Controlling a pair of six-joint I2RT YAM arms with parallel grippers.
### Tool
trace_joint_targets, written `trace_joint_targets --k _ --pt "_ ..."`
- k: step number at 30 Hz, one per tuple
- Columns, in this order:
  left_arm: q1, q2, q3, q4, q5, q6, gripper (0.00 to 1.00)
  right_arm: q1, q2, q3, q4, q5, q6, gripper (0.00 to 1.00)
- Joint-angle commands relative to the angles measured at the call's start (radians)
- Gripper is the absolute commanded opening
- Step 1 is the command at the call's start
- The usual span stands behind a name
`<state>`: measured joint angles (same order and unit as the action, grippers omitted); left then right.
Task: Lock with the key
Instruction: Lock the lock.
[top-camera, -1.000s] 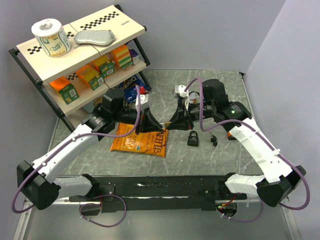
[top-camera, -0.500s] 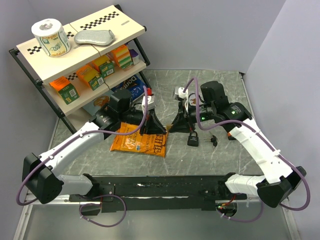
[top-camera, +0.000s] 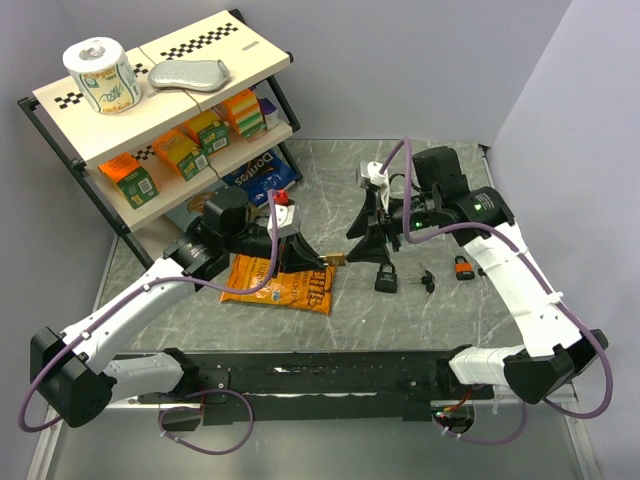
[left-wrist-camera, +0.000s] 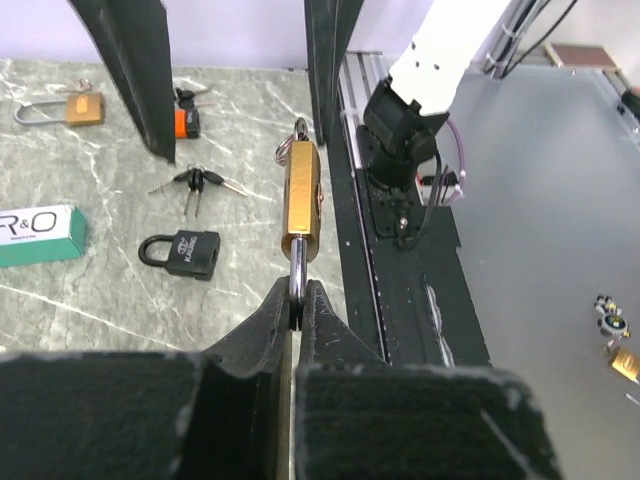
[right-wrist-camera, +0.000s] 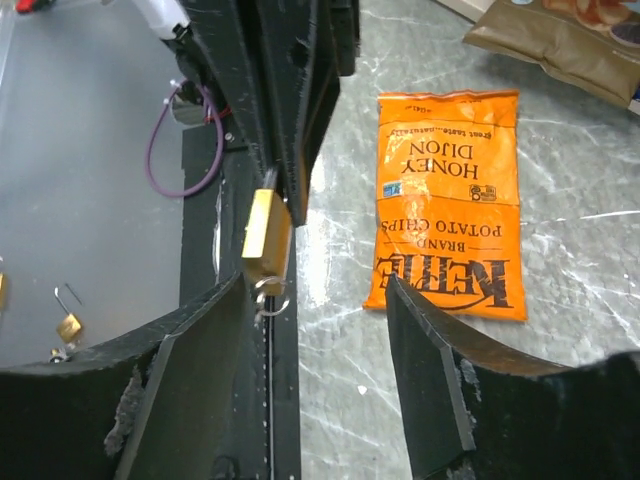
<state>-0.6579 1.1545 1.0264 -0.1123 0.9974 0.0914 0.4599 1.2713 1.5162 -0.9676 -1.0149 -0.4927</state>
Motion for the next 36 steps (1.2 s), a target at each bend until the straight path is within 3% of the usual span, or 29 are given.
trace_joint_targets --k 1,6,14,17,20,26,36 --pt "0.0 -0.01 0.006 -0.024 0.015 0.074 0.01 -0.004 -0.018 0.05 -0.099 -0.017 -0.087 0.61" --pt "-0.002 -0.007 0.008 -0.017 0.014 0.068 0.01 0.0 -0.01 0.062 -0.114 -0.024 -0.115 0.47" --pt "-0.002 0.001 0.015 0.014 0.007 0.031 0.01 0.037 -0.009 0.035 -0.099 -0.013 -0.118 0.47" --pt "0.0 0.004 0.018 0.011 0.004 0.022 0.01 0.042 -0.001 0.041 -0.106 -0.005 -0.129 0.43" --pt "0.0 0.005 0.014 0.028 0.0 -0.004 0.01 0.042 0.0 0.038 -0.121 0.006 -0.15 0.32" --pt "0.004 0.008 0.008 0.042 -0.011 -0.048 0.01 0.042 -0.027 0.027 -0.14 0.038 -0.179 0.0" --pt "0.067 0.027 -0.006 -0.009 -0.002 -0.042 0.01 -0.045 -0.093 -0.019 -0.102 0.107 -0.182 0.0"
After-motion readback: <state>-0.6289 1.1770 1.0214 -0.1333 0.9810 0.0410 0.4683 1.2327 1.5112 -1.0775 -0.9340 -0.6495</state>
